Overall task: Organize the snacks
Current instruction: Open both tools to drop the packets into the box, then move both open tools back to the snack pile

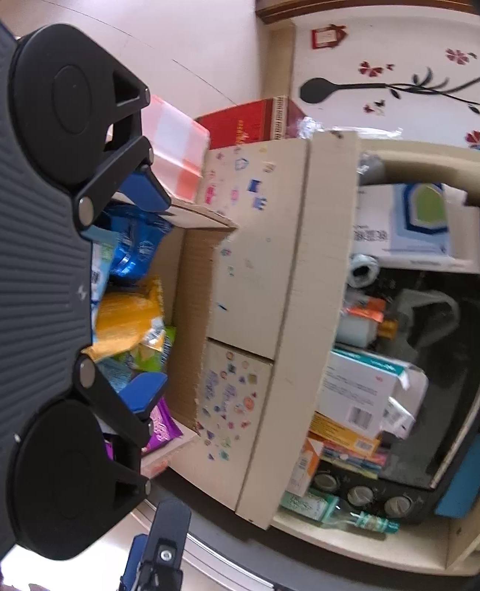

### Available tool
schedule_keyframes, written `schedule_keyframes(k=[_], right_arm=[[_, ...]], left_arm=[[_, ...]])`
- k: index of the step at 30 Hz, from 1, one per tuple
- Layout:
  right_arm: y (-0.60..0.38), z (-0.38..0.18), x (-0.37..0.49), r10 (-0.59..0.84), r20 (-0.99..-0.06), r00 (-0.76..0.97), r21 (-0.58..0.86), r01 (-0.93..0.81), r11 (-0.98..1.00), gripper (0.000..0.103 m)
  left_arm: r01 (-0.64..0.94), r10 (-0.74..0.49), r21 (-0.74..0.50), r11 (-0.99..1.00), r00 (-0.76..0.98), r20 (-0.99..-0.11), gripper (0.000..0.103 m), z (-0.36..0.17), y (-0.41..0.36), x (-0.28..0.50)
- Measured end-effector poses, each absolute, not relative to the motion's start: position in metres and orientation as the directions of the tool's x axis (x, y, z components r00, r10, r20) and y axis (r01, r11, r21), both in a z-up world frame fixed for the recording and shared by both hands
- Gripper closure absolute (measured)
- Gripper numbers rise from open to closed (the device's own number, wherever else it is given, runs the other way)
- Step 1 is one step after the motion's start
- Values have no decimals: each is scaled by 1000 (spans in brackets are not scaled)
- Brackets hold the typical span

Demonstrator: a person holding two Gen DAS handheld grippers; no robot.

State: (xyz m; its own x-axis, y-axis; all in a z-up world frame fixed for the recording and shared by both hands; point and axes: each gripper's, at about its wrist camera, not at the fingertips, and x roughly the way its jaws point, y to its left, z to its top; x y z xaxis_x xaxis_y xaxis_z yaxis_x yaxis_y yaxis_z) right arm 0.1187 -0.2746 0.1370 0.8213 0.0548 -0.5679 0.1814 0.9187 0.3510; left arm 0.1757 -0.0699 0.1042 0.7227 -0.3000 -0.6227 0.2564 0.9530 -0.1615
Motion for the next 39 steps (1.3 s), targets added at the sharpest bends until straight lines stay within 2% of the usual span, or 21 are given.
schedule_keyframes(k=[2,6,14,23,34,39], right_arm=[[-274,135,119,53,-580,813,340,183,922,9],[-273,133,119,41,-595,803,313,184,932,9],[-275,133,118,37,-595,803,321,195,927,8],[-273,132,119,40,-596,802,322,194,927,8],[-275,131,113,39,-615,788,296,185,937,6],[-277,121,111,70,-659,749,282,160,946,4]], left_arm=[[231,-247,-112,966,718,-651,10,99,-67,175],[239,-227,-83,967,674,-703,10,94,-53,172],[343,-189,71,937,665,-723,10,97,-41,145],[345,-124,126,930,619,-776,10,69,-51,156],[208,-72,106,972,699,-711,10,64,-65,176],[224,-125,40,974,676,-727,9,71,-61,173]])
